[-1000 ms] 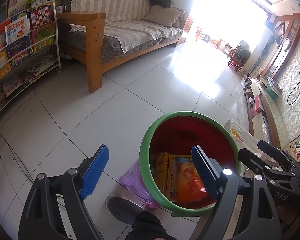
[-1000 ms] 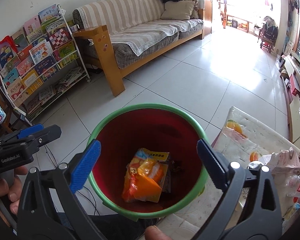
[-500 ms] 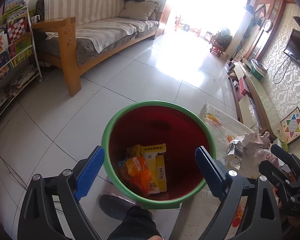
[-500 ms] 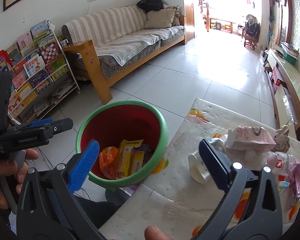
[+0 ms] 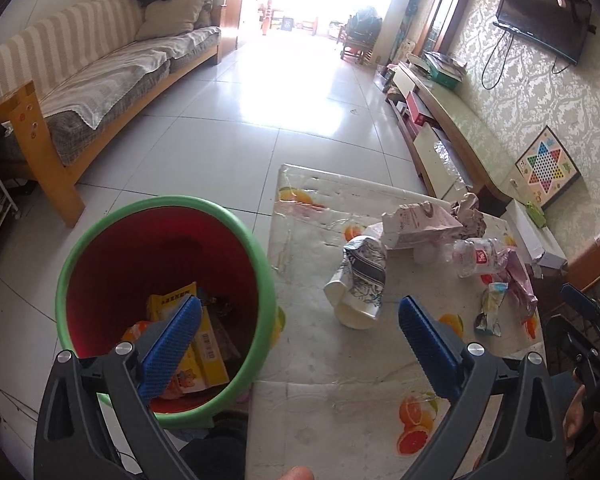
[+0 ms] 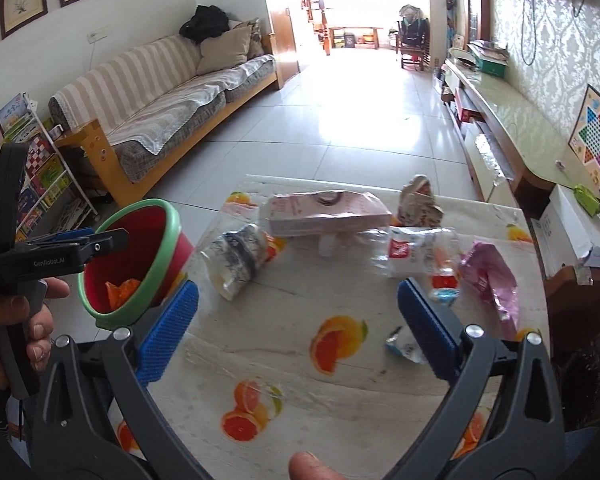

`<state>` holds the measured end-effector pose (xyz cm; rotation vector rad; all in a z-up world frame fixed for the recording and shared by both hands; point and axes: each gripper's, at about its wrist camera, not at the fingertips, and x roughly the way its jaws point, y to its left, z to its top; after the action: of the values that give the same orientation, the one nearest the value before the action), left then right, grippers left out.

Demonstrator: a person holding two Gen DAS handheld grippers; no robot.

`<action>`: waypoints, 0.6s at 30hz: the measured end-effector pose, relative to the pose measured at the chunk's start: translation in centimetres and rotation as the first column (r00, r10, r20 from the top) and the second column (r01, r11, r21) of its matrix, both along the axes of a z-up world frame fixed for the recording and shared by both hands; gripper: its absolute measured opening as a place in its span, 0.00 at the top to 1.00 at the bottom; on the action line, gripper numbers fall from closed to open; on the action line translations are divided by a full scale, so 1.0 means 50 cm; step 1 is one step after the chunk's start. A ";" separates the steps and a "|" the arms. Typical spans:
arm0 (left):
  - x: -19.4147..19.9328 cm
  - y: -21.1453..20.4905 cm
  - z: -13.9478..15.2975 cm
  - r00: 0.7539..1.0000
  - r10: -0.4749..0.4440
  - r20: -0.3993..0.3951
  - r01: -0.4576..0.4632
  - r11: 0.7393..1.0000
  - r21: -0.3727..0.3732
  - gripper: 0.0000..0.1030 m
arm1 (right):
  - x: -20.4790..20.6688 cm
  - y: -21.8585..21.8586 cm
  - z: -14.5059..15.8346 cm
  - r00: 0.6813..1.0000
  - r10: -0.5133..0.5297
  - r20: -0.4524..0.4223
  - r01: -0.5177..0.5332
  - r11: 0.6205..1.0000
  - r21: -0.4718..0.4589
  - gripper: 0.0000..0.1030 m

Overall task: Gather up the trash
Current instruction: 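Move both open tools back over the table, then grasp the white patterned paper cup with the left tool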

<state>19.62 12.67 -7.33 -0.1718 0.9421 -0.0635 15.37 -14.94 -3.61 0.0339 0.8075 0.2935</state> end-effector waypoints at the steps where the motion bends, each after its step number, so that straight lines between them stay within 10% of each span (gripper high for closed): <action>1: 0.010 -0.017 -0.005 1.000 -0.014 -0.005 0.014 1.000 0.008 0.08 | 0.000 -0.023 -0.005 1.000 -0.019 -0.004 0.019 1.000 -0.002 0.05; 18: 0.173 -0.183 -0.154 0.972 -0.155 -0.179 0.187 0.966 0.179 0.08 | 0.057 -0.178 -0.127 0.981 -0.140 -0.132 0.139 0.990 -0.017 0.05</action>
<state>28.27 3.52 -15.02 0.0879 1.1196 -0.1178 18.20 -23.86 -9.95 0.1033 0.9338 0.1570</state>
